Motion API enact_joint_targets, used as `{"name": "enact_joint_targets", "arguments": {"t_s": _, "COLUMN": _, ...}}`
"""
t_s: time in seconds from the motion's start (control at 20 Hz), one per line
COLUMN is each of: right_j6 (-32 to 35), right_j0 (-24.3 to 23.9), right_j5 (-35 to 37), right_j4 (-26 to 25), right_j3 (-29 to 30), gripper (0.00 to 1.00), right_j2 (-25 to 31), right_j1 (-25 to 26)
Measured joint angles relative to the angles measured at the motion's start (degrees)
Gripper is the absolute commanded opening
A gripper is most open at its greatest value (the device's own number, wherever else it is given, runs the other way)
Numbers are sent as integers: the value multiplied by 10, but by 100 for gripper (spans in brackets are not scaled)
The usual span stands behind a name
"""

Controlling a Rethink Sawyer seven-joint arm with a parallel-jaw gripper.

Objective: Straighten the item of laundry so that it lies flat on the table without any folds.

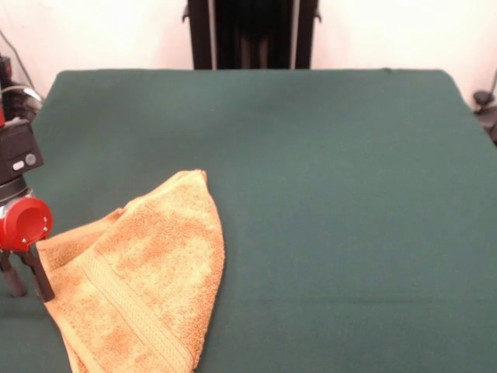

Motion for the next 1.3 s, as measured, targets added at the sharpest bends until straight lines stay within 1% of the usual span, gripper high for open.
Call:
{"name": "enact_joint_targets", "arguments": {"t_s": 1.2, "right_j6": 0, "right_j0": -2, "right_j5": 2, "right_j4": 0, "right_j3": -12, "gripper": 100, "right_j2": 12, "right_j1": 8}}
{"name": "enact_joint_targets", "arguments": {"t_s": 1.25, "right_j6": 0, "right_j0": -2, "right_j5": 2, "right_j4": 0, "right_j3": -13, "gripper": 0, "right_j2": 12, "right_j1": 9}}
{"name": "enact_joint_targets", "arguments": {"t_s": 1.3, "right_j6": 0, "right_j0": -2, "right_j5": 2, "right_j4": 0, "right_j3": -14, "gripper": 0, "right_j2": 12, "right_j1": 9}}
